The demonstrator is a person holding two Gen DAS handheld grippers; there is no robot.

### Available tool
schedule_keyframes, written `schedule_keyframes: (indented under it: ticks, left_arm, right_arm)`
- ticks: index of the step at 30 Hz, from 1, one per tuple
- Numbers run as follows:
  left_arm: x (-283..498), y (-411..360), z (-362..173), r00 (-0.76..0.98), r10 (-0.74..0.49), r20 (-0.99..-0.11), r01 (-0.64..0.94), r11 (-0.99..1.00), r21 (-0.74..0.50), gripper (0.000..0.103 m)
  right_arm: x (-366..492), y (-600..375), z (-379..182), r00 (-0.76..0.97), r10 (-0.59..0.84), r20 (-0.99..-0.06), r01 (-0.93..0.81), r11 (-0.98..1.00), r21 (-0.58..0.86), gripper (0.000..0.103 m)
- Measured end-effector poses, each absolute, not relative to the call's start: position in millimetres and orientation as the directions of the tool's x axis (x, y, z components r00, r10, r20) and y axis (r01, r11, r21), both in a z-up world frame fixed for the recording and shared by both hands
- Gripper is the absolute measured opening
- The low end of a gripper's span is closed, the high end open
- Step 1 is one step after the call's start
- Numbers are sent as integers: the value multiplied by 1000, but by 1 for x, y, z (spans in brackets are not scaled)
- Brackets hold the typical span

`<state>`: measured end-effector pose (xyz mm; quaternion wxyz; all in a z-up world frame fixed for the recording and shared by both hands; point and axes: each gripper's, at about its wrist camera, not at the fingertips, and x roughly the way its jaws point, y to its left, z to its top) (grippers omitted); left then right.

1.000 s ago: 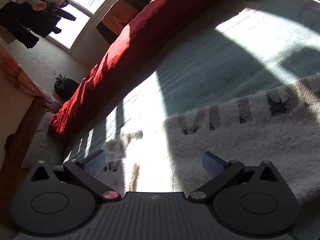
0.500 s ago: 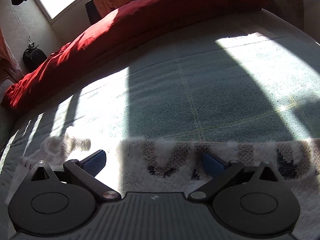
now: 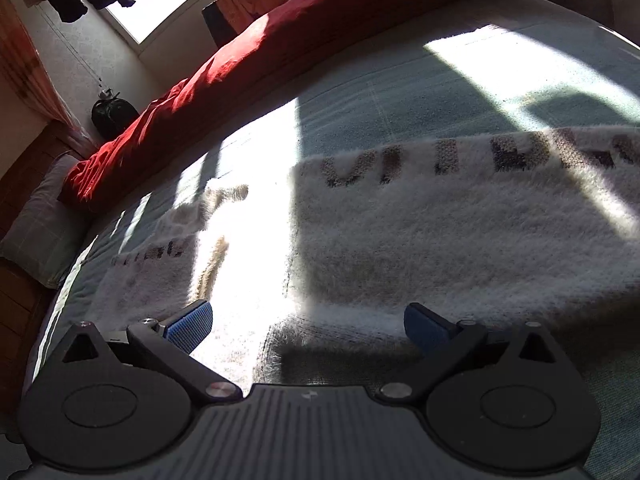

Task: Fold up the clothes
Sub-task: 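Roll the right gripper and lower it onto the sweater's side edge, then close the right gripper on the sweater's side edge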

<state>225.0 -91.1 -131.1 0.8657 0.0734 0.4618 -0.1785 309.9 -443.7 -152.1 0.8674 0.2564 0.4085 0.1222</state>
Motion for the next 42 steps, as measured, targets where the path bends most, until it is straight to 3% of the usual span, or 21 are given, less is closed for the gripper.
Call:
schedule_keyframes:
  ticks: [8, 13, 24, 42]
  left_arm:
    - [219, -109, -123, 521, -262, -812, 413, 910, -28, 102]
    - [219, -117, -120, 521, -274, -809, 429, 903, -30, 102]
    - [226, -122, -131, 480, -259, -838, 424, 905, -37, 102]
    - [231, -134, -139, 456, -241, -857, 434, 900, -22, 102]
  right_arm:
    - [270, -545, -156, 746, 328, -580, 213, 707, 674, 101]
    - [247, -595, -175, 773, 279, -569, 319, 605, 730, 82]
    - [246, -649, -230, 828, 244, -506, 401, 374, 836, 63]
    - [301, -661, -239, 841, 214, -496, 395, 382, 835, 62]
